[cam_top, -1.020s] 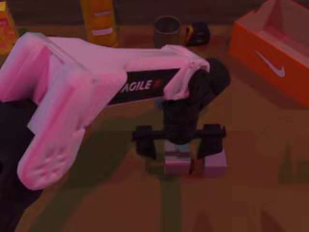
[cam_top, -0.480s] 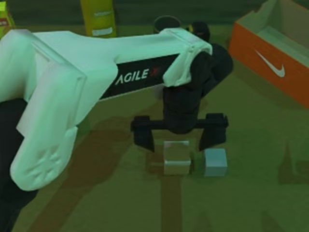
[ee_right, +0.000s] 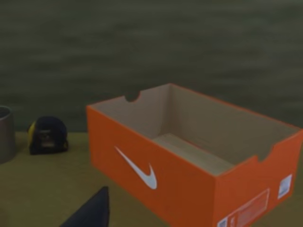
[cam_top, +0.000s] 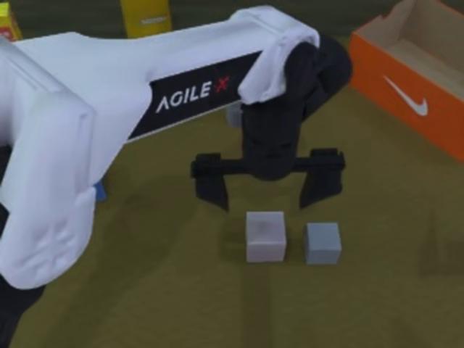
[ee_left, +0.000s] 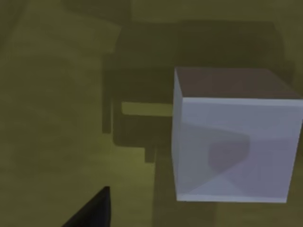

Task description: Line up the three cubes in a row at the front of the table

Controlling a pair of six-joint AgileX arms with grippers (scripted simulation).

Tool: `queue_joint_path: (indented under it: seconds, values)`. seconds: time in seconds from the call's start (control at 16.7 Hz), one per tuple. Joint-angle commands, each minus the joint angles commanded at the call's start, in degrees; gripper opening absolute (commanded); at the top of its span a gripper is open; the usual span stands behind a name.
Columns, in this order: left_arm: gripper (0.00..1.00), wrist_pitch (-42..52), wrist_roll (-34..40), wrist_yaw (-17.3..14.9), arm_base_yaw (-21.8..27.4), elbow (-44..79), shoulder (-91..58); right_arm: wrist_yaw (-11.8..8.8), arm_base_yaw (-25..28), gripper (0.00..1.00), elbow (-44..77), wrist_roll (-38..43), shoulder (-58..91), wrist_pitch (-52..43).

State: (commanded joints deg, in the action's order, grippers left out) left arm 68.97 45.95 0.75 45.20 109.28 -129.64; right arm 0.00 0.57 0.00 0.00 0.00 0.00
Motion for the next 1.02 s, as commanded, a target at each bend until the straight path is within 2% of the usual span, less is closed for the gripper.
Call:
queue_joint_path:
  seconds: [0.24,0.48,0.72,1.02]
  values:
    - [1.0,-0.02,-3.62,0.01,-1.24,0.13,-0.1,0.0,0.0,1.0,0.0,0.0,0.0,0.0]
    - [1.0,-0.04,-16.46,-0.06,-5.92,0.1,-0.34,0.0,0.0,1.0,0.0,0.0,0.0,0.0]
    - [1.0,-0.08,-36.5,-0.27,-13.23,-1.49,-0.15,0.0,0.0,1.0,0.0,0.0,0.0,0.0]
    - [1.0,-0.13,-68.03,-0.48,-23.79,-4.96,0.55,0.0,0.0,1.0,0.0,0.0,0.0,0.0]
